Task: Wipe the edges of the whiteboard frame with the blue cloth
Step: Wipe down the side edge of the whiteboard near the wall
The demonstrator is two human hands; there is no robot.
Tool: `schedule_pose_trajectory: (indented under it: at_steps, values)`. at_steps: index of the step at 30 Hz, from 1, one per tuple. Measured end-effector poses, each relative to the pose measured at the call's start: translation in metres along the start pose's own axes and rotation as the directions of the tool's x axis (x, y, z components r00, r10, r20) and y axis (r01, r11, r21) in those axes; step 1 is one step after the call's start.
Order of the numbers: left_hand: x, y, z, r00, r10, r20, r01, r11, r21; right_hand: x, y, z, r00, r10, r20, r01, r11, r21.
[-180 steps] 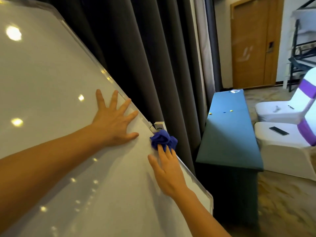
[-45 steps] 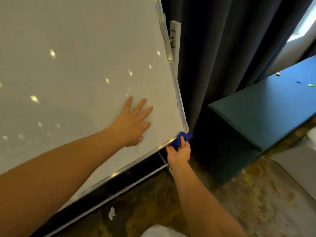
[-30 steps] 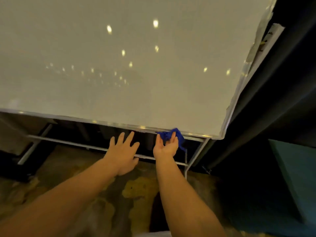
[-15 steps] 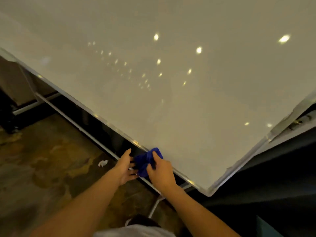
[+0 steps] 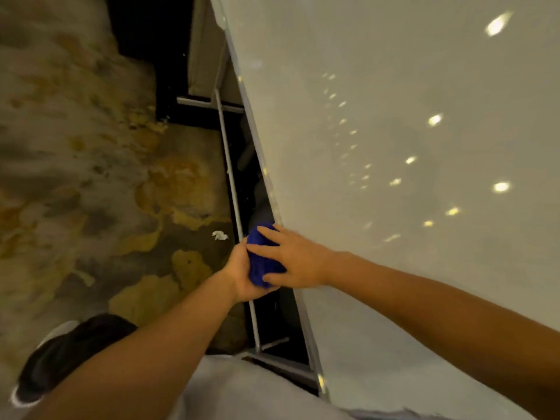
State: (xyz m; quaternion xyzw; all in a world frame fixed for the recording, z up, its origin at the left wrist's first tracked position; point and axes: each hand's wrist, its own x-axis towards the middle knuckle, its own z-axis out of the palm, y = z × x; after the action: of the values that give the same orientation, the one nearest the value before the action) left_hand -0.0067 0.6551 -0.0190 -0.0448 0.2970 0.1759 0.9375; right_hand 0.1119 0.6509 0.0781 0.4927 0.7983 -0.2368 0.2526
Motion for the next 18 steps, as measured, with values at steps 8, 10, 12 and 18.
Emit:
schedule_pose_trajectory:
  at_steps: [8,10,12,18]
  values:
    - [-0.046,0.012,0.000,0.974,0.143,0.174,-0.141,0.990,-0.019,0.006,0.006,-0.072,0.998,0.050,-0.030,-0.030,0.877,0.479]
    - [-0.055,0.013,0.002,0.946,0.241,0.216,-0.262,0.962,0.074,0.008,0.011,-0.081,0.990,0.143,0.010,-0.114,0.744,0.659]
    - [-0.066,0.015,0.003,0.926,0.277,0.254,-0.331,0.922,0.200,0.008,0.012,-0.085,0.984,0.167,0.064,-0.152,0.599,0.786]
    - [-0.084,0.037,0.009,0.894,0.444,0.057,-0.423,0.797,0.432,0.007,0.007,-0.067,0.994,0.109,0.015,-0.036,0.190,0.981]
